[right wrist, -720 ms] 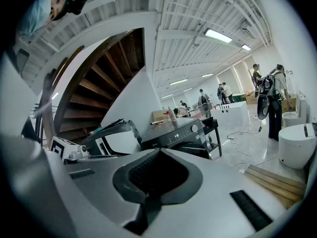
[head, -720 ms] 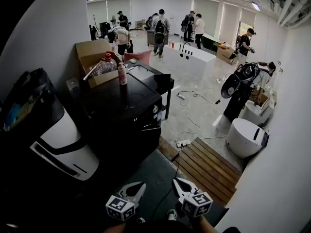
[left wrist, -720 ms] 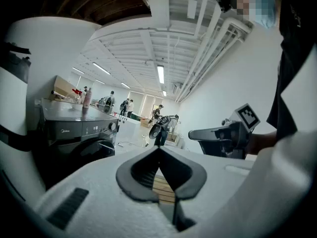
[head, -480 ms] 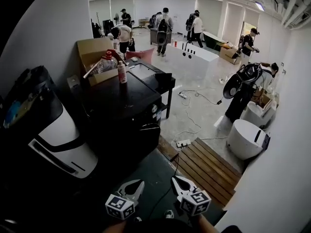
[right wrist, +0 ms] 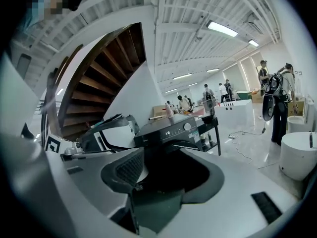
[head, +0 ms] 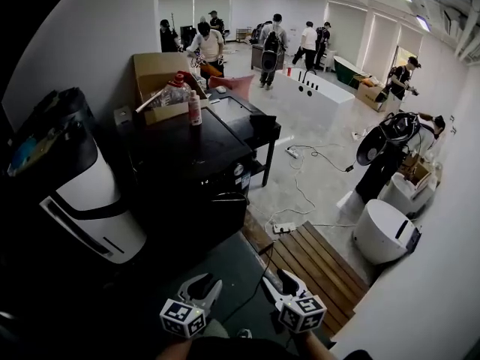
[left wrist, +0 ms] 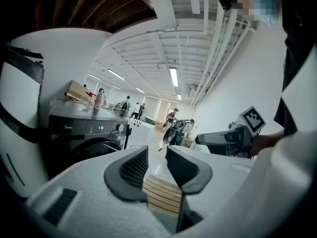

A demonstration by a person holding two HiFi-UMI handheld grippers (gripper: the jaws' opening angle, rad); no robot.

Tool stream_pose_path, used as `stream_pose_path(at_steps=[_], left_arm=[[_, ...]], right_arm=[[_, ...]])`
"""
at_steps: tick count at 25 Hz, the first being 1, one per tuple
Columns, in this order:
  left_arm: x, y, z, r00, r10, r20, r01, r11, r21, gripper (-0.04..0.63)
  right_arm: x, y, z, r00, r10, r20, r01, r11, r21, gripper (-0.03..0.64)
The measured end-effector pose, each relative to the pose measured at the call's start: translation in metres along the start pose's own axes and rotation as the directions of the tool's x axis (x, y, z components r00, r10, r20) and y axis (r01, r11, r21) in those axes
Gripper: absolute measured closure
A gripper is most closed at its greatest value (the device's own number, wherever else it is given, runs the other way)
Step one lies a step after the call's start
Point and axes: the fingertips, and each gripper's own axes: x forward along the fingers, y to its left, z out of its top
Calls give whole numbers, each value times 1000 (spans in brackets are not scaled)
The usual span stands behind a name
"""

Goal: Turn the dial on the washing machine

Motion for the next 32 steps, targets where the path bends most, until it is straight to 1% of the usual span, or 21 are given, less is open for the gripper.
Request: stream_pose_path(at_steps=[3, 7, 10, 12, 15, 18, 23, 29, 32], left_arm=[[9, 0, -7, 999, 30, -12, -30, 999, -33, 483], [22, 8, -6, 998, 59, -35, -60, 997, -38, 483], [40, 15, -3, 998, 53, -37, -55, 998, -44, 482], [55, 25, -2, 998, 48, -43, -50, 998, -46, 480], [80, 45, 4, 997, 42, -59, -45, 998, -48, 480], [107, 64, 19, 998, 34, -51, -37, 997, -63, 480], [148, 102, 51, 999, 21, -37, -23, 998, -55, 476], [175, 160, 78, 999, 42, -28, -43, 998, -54, 474], [186, 181, 89, 999, 38, -19, -39, 998, -50, 474]], right_arm=[[6, -15, -2, 999, 18, -28, -19, 1000, -10, 413], [18, -28, 1, 999, 32, -37, -32, 999, 7, 413], [36, -43, 3, 998, 37, -52, -37, 999, -8, 413], [51, -50, 11, 998, 35, -49, -35, 999, 0, 413], [77, -59, 27, 999, 25, -46, -24, 999, 24, 413], [103, -73, 34, 997, 22, -70, -23, 1000, -13, 413], [155, -89, 68, 998, 7, -56, -8, 1000, -13, 413], [219, -94, 93, 998, 12, -60, -14, 999, -34, 413], [245, -97, 103, 998, 5, -58, -7, 999, -42, 413]])
